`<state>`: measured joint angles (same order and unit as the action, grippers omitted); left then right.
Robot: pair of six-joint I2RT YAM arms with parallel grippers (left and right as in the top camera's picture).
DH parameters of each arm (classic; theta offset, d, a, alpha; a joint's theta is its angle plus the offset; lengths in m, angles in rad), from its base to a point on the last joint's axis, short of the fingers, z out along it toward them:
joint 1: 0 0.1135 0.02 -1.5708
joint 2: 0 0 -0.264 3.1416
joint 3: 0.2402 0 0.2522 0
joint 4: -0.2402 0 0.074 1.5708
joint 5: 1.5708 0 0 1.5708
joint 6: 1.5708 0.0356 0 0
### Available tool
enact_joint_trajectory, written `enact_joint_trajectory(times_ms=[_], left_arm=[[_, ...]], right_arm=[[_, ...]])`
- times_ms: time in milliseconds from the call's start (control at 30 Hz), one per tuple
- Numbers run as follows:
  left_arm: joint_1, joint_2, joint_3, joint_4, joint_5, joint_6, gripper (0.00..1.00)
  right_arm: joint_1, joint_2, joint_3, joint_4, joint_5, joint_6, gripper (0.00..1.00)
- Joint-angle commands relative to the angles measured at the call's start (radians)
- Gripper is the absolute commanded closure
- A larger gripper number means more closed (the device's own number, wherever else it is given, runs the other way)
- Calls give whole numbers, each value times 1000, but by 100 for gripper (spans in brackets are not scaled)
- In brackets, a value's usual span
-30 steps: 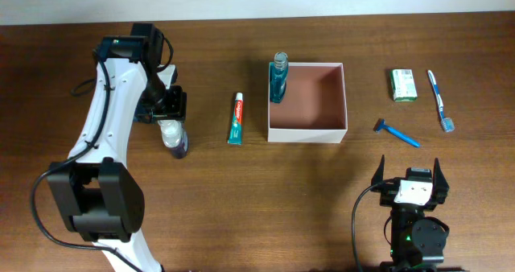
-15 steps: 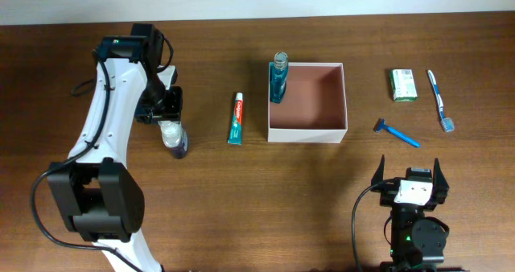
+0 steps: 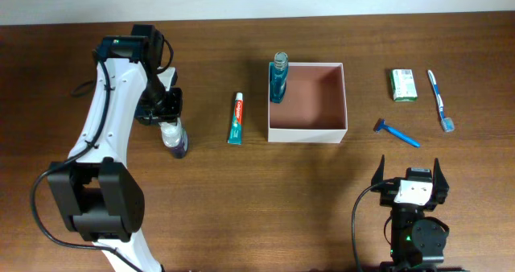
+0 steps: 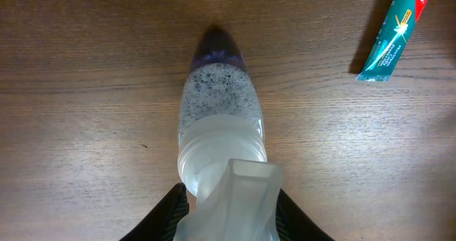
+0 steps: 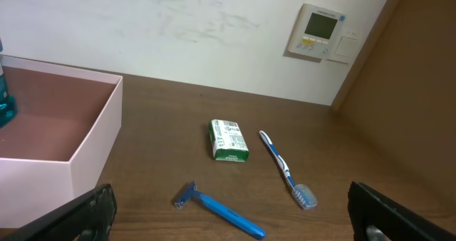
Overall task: Pack container
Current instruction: 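Close the left gripper around the foam pump bottle's pump head, then lift the foam pump bottle and carry it right over the box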
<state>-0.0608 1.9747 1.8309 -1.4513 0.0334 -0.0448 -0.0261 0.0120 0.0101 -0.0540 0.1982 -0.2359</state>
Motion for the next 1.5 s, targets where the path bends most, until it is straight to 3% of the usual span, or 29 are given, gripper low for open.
enact_joint_trajectory(times_ms=[0,333,433,833,1133,1467], left_arm=[[-3,10,1,-1,-3,8,72],[-3,9,16,0,18,8,77],[-3,9,50,-2,52,8,82],[-29,9,417,-26,95,8,82],[-208,9,670,74,101,8,81],[-410,9,705,283,98,8,81]], right_arm=[[6,-6,-5,-8,20,4,1],[6,-6,-5,-8,20,4,1],[6,-6,-5,-8,20,4,1],[6,-6,-5,-8,20,4,1],[6,-6,-5,-8,20,4,1],[6,-6,-5,-8,20,4,1]])
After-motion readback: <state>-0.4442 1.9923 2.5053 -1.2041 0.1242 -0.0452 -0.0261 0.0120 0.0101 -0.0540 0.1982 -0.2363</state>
